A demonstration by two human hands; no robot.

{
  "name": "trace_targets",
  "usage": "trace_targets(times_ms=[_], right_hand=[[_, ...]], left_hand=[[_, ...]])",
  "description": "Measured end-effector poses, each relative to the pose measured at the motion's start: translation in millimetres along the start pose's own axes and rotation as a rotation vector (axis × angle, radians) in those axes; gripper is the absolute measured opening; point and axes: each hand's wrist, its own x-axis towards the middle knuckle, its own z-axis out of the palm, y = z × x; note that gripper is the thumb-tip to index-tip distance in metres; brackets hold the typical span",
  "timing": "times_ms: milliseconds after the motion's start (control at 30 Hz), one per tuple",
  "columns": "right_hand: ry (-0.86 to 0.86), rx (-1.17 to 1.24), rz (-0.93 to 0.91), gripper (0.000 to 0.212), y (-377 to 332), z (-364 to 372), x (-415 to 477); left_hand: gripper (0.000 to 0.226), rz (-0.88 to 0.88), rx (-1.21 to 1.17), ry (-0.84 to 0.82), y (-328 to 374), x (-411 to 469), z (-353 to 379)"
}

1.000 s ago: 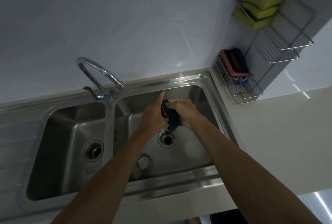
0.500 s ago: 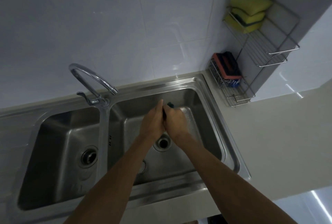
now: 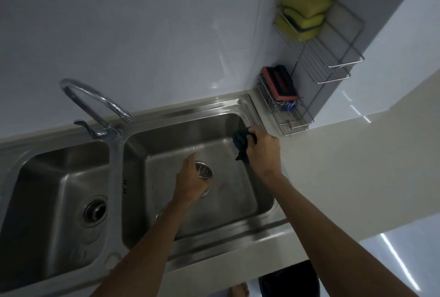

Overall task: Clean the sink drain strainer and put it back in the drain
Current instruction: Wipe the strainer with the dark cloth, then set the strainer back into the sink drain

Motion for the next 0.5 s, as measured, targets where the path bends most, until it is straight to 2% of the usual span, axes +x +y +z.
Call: trace_targets(times_ms=[267,500], right_hand=[[0.101,-0.066,0.043,0.017,48,-70,-11],[0.137,-0.227,0.11,0.022,97,-115,-14]], left_hand=[[0.09,0.204,0.044,-0.027,69,-4,58],[0.085,0.235,0.092,-0.099,86,-10,93]])
